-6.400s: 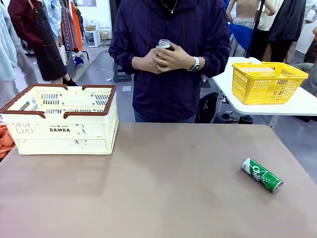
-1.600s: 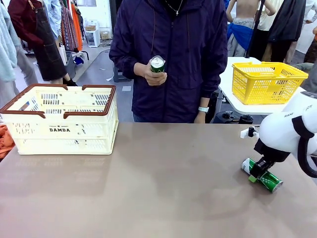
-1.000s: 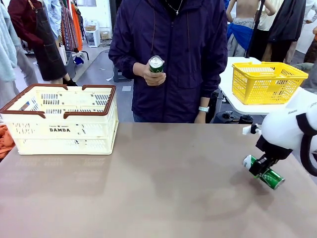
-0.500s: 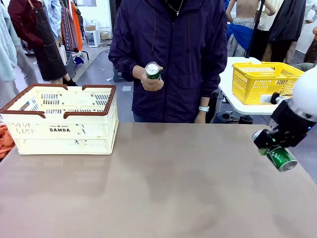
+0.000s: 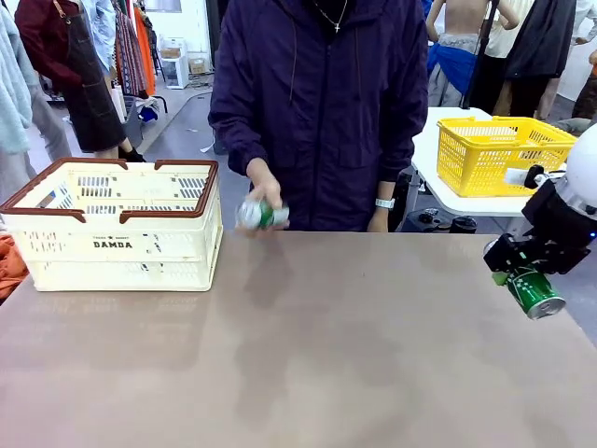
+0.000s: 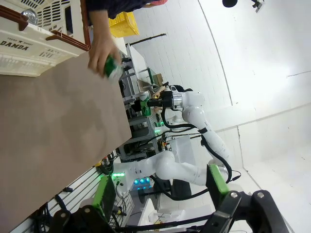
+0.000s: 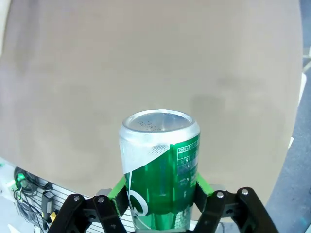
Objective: Place the drinks into the Shopping basket.
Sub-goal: Pick up one drink and place it into the Shopping basket.
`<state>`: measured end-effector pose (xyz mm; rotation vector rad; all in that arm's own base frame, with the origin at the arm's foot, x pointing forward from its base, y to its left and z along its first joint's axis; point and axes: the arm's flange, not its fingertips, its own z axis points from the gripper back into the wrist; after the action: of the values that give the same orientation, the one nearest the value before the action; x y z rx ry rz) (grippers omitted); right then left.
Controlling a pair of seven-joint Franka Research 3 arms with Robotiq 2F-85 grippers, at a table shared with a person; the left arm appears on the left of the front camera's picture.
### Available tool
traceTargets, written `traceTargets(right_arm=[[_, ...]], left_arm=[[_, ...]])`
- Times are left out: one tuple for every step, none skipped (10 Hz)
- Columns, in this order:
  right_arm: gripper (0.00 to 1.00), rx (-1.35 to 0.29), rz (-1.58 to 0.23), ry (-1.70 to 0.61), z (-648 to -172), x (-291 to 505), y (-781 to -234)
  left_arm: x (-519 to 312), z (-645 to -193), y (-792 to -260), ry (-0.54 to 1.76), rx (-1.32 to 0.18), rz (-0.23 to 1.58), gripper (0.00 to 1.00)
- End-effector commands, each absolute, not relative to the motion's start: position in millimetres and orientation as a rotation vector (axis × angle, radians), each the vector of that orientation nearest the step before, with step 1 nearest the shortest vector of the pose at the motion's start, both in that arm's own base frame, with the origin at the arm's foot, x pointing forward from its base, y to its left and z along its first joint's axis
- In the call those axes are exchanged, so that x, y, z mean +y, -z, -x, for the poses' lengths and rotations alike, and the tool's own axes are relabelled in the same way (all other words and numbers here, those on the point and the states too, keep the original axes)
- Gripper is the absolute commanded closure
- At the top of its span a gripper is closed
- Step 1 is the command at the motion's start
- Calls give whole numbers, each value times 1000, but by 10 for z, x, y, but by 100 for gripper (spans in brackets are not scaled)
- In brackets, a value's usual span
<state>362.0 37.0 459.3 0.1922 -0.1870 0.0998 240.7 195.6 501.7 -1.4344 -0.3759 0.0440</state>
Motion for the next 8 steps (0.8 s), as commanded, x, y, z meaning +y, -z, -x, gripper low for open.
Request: traceTargets(right_arm=[[100,-275,-259,-80,-3698,1011,-4607],[100,-300,-234,-58,-3763,1429,-4605],[100,-307,-220,-87,-3830,1895,-4536],[100,-314,-203,-116,-3876,2289,-4439],[100,-342,-169,-115,-3897,2508,-4377],[100,-329,-166,-106,-3891,2371,-4409],[100,-307,-194,-58,-3863,1980,-4481],[100,-299,-189,-27,-3800,1618,-4522]], left_arm=[[1962,-2382,-5033,-26,-375,1434,0],[1962,-2382,-5033,-26,-375,1434,0],[1962,-2382,-5033,-26,-375,1434,0],[1962,-2382,-5033,-26,-375,1434,0],[1962,-2382,-5033,-26,-375,1434,0],[1962,-2382,-5033,-26,-375,1434,0],[1962,-2382,-5033,-26,-375,1434,0],[1962,-2382,-5033,-26,-375,1434,0]])
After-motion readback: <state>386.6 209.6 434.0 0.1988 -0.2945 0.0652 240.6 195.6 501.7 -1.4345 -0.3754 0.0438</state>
